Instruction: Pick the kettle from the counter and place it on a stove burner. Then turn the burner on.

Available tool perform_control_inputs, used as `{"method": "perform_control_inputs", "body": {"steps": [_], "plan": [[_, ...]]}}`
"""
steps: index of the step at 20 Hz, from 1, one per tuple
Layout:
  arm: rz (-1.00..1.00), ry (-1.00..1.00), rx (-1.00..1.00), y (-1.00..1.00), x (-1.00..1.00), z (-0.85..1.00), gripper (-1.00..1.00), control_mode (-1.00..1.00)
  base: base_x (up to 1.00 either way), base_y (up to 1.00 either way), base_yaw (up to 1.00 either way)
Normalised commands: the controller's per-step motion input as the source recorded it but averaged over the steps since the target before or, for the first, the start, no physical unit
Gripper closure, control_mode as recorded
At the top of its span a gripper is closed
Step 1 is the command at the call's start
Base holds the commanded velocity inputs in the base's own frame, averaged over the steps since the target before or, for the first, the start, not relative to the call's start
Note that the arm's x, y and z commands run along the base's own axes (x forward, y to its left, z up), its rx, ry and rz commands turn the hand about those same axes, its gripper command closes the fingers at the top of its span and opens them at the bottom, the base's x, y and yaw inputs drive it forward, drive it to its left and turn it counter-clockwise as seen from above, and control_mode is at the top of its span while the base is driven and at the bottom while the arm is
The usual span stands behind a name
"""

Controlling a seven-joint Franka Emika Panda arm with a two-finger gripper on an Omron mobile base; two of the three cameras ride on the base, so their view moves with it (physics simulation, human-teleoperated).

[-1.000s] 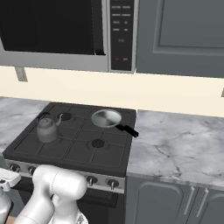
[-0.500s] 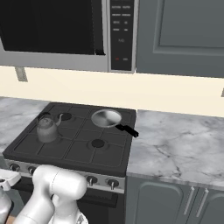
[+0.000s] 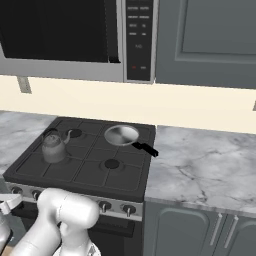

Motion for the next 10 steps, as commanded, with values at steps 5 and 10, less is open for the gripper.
{"method": "perform_control_inputs", "body": {"steps": [5, 10], "plan": [[0.14, 0.23, -0.11, 0.09, 0.27, 0.14, 1.0, -1.0, 0.0, 0.0, 0.0], [0.17, 0.11, -0.17, 0.1, 0.24, 0.01, 1.0, -1.0, 0.0, 0.0, 0.0]]}}
